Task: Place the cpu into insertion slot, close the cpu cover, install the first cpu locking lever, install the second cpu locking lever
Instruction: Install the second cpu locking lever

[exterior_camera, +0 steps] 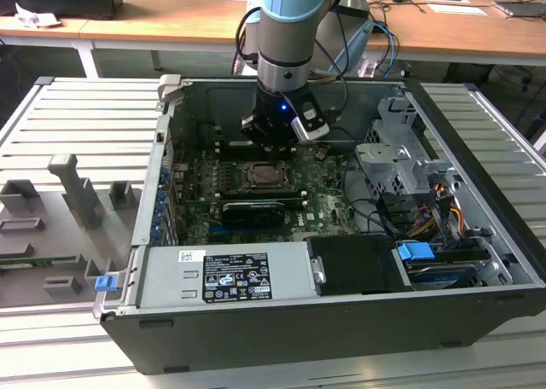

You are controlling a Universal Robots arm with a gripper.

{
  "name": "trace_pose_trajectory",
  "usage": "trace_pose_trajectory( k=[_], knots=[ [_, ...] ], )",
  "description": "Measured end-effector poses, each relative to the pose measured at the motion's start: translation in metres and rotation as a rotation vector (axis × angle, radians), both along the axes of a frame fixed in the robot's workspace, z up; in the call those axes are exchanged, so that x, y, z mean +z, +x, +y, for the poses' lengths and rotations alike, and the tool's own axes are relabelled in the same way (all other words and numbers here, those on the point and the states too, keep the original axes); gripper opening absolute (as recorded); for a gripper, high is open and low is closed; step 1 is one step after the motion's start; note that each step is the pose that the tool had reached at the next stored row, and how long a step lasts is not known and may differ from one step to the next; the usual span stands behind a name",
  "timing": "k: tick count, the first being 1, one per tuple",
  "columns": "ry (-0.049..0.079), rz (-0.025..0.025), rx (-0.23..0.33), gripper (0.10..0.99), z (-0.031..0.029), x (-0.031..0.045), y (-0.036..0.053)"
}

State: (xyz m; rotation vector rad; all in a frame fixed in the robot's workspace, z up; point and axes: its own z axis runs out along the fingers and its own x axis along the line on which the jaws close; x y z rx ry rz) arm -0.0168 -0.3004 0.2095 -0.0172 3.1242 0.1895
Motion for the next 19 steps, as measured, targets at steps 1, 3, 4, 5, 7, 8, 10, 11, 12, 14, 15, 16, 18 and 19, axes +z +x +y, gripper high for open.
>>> trace_pose_trajectory(
  k=[1,3,4,5,7,8,10,11,12,14,15,16,18,19],
  knots=[
    [0.0,0.0,0.0,0.106,-0.0003,0.0,0.0],
    [0.0,0.0,0.0,0.106,-0.0006,0.0,0.0],
    [0.0,0.0,0.0,0.106,-0.0008,0.0,0.0],
    [0.0,0.0,0.0,0.106,-0.0011,0.0,0.0],
    [0.0,0.0001,0.0,0.106,-0.002,0.0001,0.0],
    [0.0,0.0,0.0,0.106,-0.0023,0.0,0.0],
    [0.0,0.0,0.0,0.106,-0.0026,0.0,0.0],
    [0.0,0.0001,0.0,0.106,-0.0027,0.0005,0.0],
    [0.0,0.0001,0.0,0.106,-0.0027,0.0014,0.0],
    [0.0,-0.0001,0.0,0.106,-0.0027,0.0028,0.0],
    [0.0,-0.0001,0.0,0.106,-0.0026,0.0028,0.0],
    [0.0,-0.0001,0.0,0.106,-0.0027,0.0029,0.0],
    [0.0,0.0,0.0,0.106,-0.0033,0.0029,0.0],
    [0.0,0.0,0.0,0.106,-0.0035,0.0029,0.0]
  ],
)
